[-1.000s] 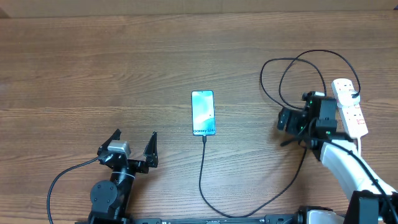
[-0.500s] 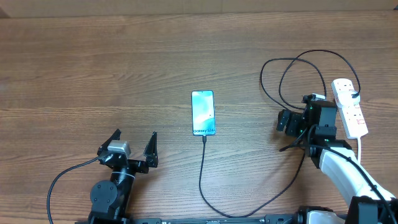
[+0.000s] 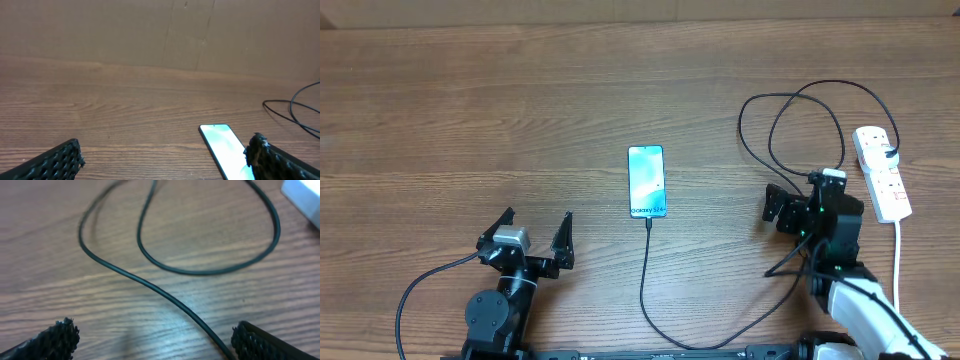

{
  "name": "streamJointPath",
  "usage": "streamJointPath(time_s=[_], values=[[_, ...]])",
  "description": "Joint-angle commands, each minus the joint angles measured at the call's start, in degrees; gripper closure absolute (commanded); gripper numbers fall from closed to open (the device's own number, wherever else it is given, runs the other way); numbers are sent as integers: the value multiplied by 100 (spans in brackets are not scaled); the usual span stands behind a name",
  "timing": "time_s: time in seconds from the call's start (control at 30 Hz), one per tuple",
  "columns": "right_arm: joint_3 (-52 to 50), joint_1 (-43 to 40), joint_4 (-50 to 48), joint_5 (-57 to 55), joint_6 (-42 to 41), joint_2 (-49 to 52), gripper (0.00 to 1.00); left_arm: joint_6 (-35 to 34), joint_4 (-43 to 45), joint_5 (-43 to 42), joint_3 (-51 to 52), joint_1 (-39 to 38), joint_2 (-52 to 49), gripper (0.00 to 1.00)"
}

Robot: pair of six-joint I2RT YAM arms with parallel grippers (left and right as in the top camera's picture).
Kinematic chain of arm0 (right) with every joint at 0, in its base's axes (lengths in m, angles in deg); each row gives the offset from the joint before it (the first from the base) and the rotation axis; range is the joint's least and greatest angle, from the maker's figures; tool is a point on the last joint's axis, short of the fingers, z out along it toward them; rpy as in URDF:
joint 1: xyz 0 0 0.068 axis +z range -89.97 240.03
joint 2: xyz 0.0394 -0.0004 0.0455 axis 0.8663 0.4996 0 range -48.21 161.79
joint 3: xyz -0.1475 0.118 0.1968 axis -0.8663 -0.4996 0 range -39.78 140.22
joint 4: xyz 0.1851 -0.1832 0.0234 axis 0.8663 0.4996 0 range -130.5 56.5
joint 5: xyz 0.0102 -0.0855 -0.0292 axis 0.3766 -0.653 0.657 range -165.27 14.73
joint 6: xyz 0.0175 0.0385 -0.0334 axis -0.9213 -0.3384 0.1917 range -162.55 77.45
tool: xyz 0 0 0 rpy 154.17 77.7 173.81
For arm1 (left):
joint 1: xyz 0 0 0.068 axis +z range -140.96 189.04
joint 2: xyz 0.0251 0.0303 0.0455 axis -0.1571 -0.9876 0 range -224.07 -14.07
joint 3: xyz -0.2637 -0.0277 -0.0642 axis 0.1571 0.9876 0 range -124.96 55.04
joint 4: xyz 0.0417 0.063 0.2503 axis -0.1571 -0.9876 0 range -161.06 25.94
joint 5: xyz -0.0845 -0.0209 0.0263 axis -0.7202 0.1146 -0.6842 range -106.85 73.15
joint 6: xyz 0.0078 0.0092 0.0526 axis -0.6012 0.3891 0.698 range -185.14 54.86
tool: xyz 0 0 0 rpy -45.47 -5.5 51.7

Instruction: Plug charger to phone and switch on socket

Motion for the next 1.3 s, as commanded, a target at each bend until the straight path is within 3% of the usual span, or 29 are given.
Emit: streamJointPath(time_s=[0.0,0.5,1.27], values=[[-291,-4,-411,225,17,-310,0,109,-15,37,20,26,66,0],[-1058,-2,-1427,527,22,-1200,0,109,-13,37,20,26,66,0],[-1414,-2,-1392,557,26,-1845,0,109,-13,37,20,26,66,0]])
